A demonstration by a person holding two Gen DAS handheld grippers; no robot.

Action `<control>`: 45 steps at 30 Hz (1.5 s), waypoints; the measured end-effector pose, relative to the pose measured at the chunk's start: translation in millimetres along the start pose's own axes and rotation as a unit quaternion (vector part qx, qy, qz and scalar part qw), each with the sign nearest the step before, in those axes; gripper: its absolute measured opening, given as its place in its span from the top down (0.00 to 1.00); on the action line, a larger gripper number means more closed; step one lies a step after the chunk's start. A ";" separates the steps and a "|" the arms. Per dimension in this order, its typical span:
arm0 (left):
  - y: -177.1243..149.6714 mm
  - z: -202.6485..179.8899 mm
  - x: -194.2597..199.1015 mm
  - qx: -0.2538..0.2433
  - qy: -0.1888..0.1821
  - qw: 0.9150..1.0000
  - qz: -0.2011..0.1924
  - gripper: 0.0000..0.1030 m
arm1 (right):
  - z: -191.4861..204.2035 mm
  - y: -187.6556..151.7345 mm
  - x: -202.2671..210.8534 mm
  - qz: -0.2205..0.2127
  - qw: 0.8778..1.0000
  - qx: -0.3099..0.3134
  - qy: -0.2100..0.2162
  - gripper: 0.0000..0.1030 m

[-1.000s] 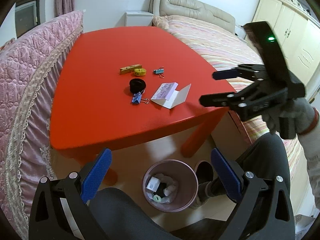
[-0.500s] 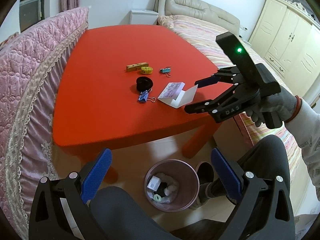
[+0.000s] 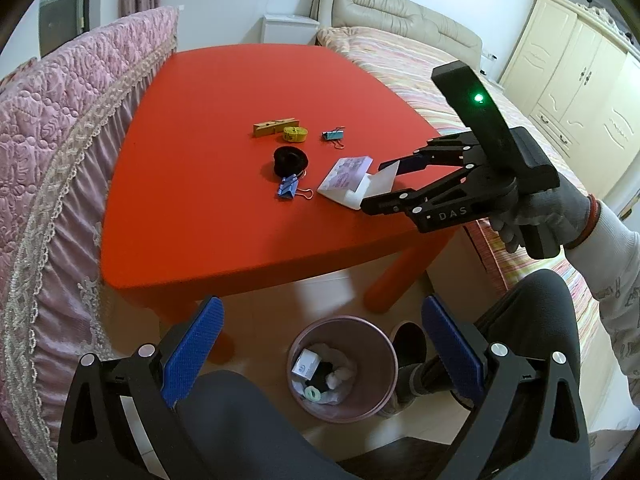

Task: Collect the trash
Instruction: 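Grasp the pink folded card with the right gripper, then carry the pink card toward the bin while the left gripper grasps the black hair tie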

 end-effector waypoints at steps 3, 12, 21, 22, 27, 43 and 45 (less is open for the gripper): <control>2.1 1.3 -0.4 -0.001 0.001 1.000 -0.001 0.07 | -1.2 2.3 7.4 -0.014 1.000 -0.014 0.003 0.39; 31.4 5.0 -7.6 -0.015 0.005 1.000 -0.007 0.07 | -7.7 2.9 36.7 -0.048 0.995 -0.086 -0.006 0.39; 85.6 8.5 -35.4 -0.041 0.011 0.999 0.021 0.07 | -20.9 -10.6 60.5 -0.059 0.986 -0.154 -0.026 0.39; 91.9 8.9 -40.7 -0.044 0.013 0.999 0.028 0.07 | -23.3 -12.8 62.9 -0.059 0.985 -0.159 -0.030 0.39; 111.5 13.1 -70.4 -0.048 0.028 0.996 0.065 0.07 | -29.2 -21.1 67.8 -0.062 0.983 -0.172 -0.035 0.39; 111.4 23.2 -142.0 -0.051 0.067 0.982 0.170 0.24 | -40.0 -33.2 79.6 -0.069 0.979 -0.186 -0.042 0.39; 109.6 24.2 -144.2 -0.054 0.072 0.981 0.172 0.34 | -40.8 -33.3 79.8 -0.070 0.979 -0.187 -0.042 0.39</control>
Point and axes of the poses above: each gripper's, at about its wrist camera, not at the fingertips, and x roughly against the way its jaws point, z to its left, y to its top, the point moved 10 cm from there along -x, roughly the way its jaws point, and after that the axes turned 2 degrees about y, right-handed, at the moved point
